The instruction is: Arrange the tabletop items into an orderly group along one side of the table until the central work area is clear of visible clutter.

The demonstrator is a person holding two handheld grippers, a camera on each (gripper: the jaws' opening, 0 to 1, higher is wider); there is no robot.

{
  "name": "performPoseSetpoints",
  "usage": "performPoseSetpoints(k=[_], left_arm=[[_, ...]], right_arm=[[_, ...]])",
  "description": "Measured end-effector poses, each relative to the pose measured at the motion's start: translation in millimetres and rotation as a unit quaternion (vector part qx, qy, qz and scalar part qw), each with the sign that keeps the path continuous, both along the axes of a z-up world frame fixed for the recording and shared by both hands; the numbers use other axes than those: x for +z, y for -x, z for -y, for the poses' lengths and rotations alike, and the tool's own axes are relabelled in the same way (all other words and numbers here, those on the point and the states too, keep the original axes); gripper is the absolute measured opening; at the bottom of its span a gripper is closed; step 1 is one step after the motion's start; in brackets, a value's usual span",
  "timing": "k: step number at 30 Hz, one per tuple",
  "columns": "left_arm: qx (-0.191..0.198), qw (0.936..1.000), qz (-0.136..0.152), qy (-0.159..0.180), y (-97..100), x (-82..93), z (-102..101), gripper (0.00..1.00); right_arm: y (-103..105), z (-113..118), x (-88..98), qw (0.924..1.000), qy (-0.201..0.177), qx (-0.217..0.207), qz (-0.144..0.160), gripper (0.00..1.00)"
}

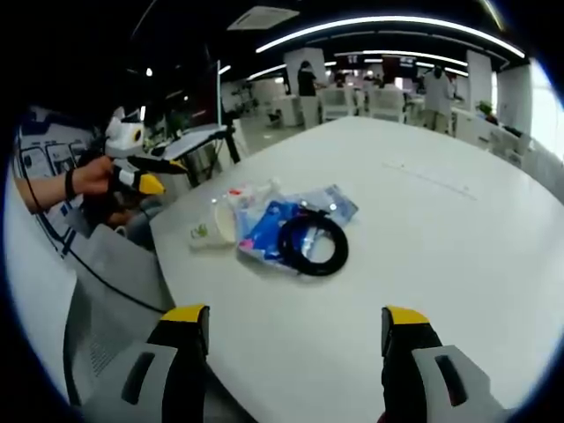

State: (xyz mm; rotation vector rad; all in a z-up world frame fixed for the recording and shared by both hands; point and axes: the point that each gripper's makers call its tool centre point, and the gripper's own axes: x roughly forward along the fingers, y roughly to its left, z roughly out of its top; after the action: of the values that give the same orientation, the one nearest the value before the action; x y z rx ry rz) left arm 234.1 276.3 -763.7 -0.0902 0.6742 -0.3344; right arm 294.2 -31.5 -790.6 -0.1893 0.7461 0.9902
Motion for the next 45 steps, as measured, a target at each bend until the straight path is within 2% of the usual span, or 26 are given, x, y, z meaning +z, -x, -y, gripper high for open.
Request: performPoseSetpoints(k=[11,20,30,32,35,40,45], left_arm=[[0.009,0.9999,-0.002,0.011,1.5,-0.2,3.6,0.83],[0.02,0.9994,-0.007,0.029,-0.2,-4.6,7.1,0.8],[0.025,0.9989,-0.012,0.037,-14.8,-10.0,3.5,0.79],[0.031,0.9986,-0.015,0.039,-17.6,-9.8,3.1,0.79],[0.037,0.9984,-0.019,0.037,-19.3,-8.1,5.2,0.77],[0.049,0.9978,-0.027,0.035,-41.3,-7.3,-0.5,0.77],[0.061,0.9967,-0.039,0.038,-59.9,-11.9,-1.2,0.74]], right_arm=[[4.1,0.6,1.2,1.0,-0.005,-0.006,0.0,0.81],[5.8,11.1,1.3,0.9998,-0.004,-0.018,-0.001,0.8],[7.5,14.9,-0.5,0.9994,-0.01,-0.033,-0.003,0.79],[9.5,14.1,3.8,0.9993,-0.01,-0.035,-0.003,0.79],[5.9,19.0,-2.9,0.9991,-0.012,-0.042,-0.004,0.79],[11.0,19.3,3.8,0.9989,-0.012,-0.046,-0.006,0.79],[9.7,24.7,-1.2,0.9985,-0.015,-0.053,-0.007,0.79]])
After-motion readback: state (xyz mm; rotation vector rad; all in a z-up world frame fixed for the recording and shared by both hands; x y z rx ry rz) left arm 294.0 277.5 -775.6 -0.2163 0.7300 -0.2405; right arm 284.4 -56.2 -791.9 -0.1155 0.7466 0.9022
